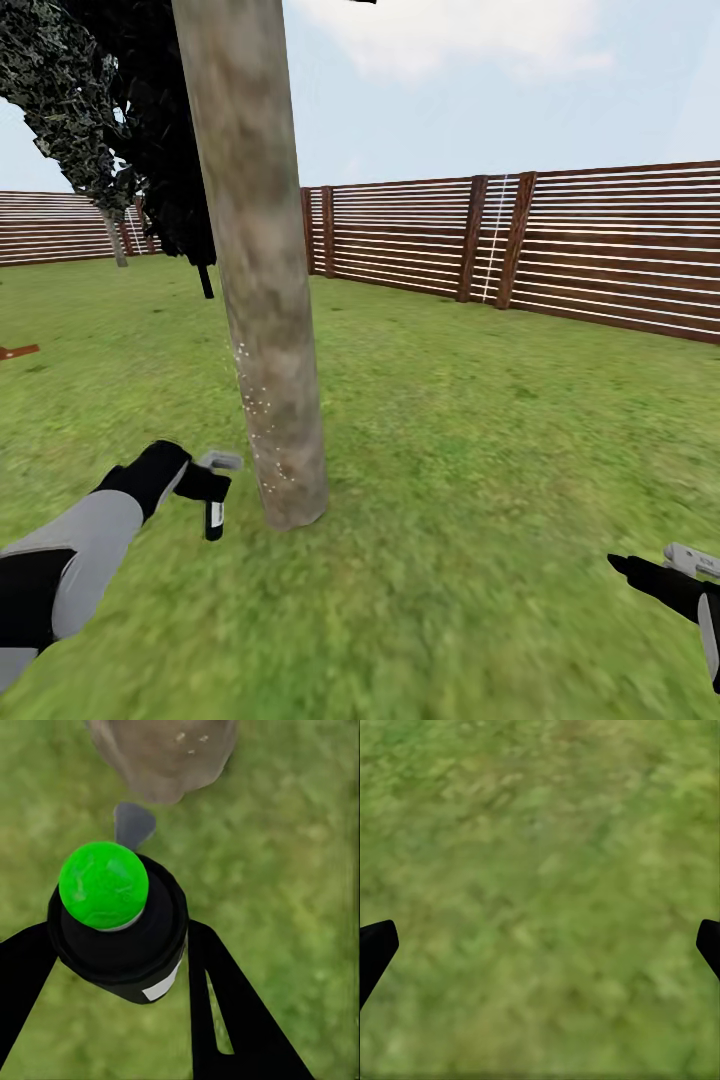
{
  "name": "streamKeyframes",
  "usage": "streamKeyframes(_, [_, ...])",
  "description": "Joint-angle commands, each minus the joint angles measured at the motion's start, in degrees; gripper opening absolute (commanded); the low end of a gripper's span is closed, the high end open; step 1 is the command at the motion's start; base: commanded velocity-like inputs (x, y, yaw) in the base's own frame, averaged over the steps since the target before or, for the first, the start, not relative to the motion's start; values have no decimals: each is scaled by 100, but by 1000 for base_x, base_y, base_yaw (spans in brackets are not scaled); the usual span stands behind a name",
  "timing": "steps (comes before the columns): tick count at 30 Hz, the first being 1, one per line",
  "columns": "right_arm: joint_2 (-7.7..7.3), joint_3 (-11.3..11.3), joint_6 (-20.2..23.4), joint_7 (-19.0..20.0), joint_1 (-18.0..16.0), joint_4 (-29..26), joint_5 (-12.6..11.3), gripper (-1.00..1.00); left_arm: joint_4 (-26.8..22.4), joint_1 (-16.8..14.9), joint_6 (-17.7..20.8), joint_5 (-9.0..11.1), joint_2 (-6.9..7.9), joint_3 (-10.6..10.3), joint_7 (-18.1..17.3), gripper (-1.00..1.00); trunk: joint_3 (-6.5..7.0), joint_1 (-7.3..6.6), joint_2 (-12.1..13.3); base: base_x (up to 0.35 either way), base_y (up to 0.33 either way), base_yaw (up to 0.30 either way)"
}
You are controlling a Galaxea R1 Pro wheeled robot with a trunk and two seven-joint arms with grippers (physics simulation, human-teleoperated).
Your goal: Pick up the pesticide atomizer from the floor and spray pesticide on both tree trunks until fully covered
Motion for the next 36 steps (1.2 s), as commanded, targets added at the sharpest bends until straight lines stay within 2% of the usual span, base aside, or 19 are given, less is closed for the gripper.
streamKeyframes(1, [2, -16, 18, 53, -6, -7, 60, 100, -9, 39, -74, 21, 3, 30, -34, -100, -5, -1, -3, 0, 0, 0])
streamKeyframes(9, [2, -16, 18, 59, -6, -21, 69, 100, -11, 512, -619, 118, 12, 93, -13, -100, -5, -1, -3, 17, 0, 0])
streamKeyframes(11, [2, -16, 18, 61, -6, -24, 69, 100, -12, 544, -653, 212, 14, 268, -5, -100, -5, -1, -3, 254, 0, 35])
streamKeyframes(13, [2, -16, 18, 62, -6, -25, 69, 100, -11, 575, -659, 240, 14, 351, -3, -100, -5, -1, -3, 179, 0, 172])
streamKeyframes(19, [2, -16, 18, 62, -6, -76, 69, 100, -9, 640, -661, 242, 23, 383, 6, -100, -5, -1, -3, 15, -41, 142])
streamKeyframes(20, [2, -16, 18, 62, -6, -77, 69, 100, -9, 640, -661, 241, 20, 379, 92, -100, -5, -1, -3, 0, -233, 11])
streamKeyframes(22, [2, -16, 18, 64, -6, -77, 69, 100, -5, 644, -661, 257, 7, 375, 685, -100, -5, -1, -3, 0, -273, 35])
streamKeyframes(24, [2, -16, 18, 65, -6, -78, 69, 100, 169, 642, -661, 262, -85, 375, 1033, -100, -5, -1, -3, 0, -292, 174])
streamKeyframes(25, [2, -16, 18, 64, -6, -78, 69, 100, 269, 641, -661, 260, -217, 374, 1120, -100, -5, -1, -3, 0, -297, 99])
streamKeyframes(26, [2, -16, 18, 63, -6, -78, 69, 100, 297, 641, -661, 259, -262, 374, 1146, -100, -5, -1, -3, 0, -224, 41])
streamKeyframes(31, [2, -16, 18, 62, -6, -78, 69, 100, 316, 641, -661, 280, -291, 383, 1158, -100, -5, -1, -3, 0, -40, 55])
streamKeyframes(34, [2, -16, 18, 62, -6, -78, 69, 100, 317, 641, -668, 668, -290, 382, 1158, -100, -5, -1, -3, 0, -225, 230])
streamKeyframes(36, [2, -16, 18, 62, -6, -78, 69, 100, 317, 641, -670, 782, -286, 379, 1158, -100, -5, -1, -3, 0, -296, 248])
